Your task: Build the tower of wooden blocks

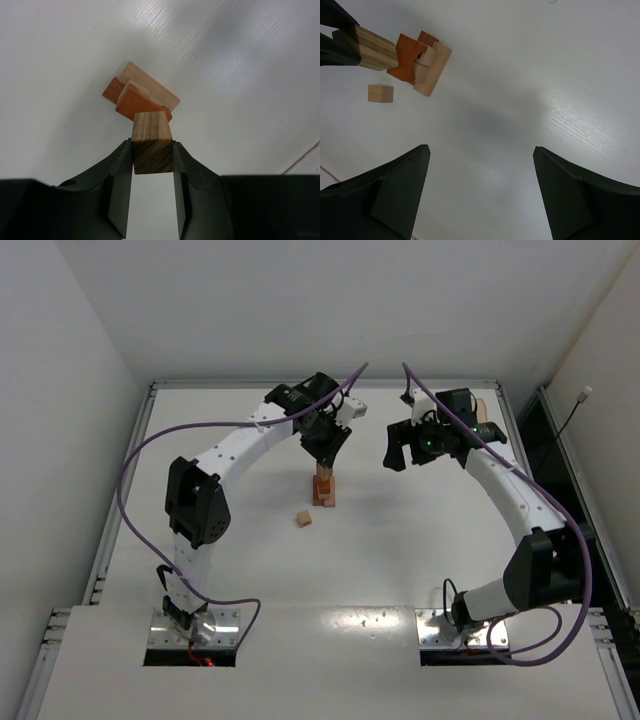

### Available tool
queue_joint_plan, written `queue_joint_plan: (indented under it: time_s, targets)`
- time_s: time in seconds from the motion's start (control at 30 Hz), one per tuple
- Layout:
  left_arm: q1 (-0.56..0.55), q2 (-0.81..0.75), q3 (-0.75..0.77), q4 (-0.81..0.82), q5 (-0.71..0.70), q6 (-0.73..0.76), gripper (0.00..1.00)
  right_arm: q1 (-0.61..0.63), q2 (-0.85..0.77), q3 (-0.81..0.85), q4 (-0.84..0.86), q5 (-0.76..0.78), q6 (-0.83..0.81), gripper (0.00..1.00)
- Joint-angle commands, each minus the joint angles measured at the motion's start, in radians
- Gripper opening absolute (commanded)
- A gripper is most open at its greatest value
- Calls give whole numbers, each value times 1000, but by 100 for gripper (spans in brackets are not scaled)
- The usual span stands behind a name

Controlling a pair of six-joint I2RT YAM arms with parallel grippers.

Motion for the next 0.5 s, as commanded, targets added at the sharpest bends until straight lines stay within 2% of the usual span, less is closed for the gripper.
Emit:
queue_joint_plan:
  time_s: [0.0, 0.47]
  targets:
    - [-10, -2, 41, 8, -1, -11, 1, -13, -1, 32, 19, -22, 13, 81]
    - [-10, 27, 60, 8, -10, -11, 8, -31, -1, 22, 19, -31, 22, 80]
